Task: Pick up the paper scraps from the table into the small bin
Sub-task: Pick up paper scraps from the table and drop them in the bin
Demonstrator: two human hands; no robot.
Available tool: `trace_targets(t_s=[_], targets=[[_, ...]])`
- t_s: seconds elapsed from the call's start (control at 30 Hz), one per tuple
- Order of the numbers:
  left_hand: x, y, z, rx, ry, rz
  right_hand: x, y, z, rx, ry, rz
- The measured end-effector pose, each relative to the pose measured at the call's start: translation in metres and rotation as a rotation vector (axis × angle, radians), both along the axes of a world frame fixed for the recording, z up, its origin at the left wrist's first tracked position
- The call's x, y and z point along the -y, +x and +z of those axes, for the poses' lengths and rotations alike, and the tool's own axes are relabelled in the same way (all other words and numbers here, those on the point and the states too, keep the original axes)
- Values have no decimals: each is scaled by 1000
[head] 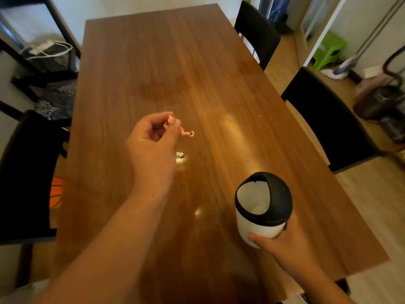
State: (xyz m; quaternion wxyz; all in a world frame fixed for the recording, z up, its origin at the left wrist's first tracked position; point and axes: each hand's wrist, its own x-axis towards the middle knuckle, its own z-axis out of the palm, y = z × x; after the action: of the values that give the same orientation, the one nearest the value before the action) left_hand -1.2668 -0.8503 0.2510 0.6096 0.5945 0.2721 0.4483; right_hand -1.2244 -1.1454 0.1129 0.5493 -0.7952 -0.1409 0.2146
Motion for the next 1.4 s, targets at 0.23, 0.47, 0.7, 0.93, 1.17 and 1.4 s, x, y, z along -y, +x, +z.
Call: trace_targets(t_s=[0.23,0.47,0.7,0.93,1.17,1.4], targets=[[76,-4,-32,-721,377,-819,-9,-7,13,32,28,-18],[61,-12,-78,-679,282,-691,-6,-2,10,6,3,-14],[-25,35,-142,-1004,437,-401,-7,13,-8,-69,-19,-41],[-76,67,-187,-1292,529,-339,-13,40,-18,-77,-40,-51],[-75,72,-209,-1302,555,-294,-14,56,-26,-36,-9,-27],[-66,43,-210,-1274,549,-332,-19,51,-27,-50,0,-33]])
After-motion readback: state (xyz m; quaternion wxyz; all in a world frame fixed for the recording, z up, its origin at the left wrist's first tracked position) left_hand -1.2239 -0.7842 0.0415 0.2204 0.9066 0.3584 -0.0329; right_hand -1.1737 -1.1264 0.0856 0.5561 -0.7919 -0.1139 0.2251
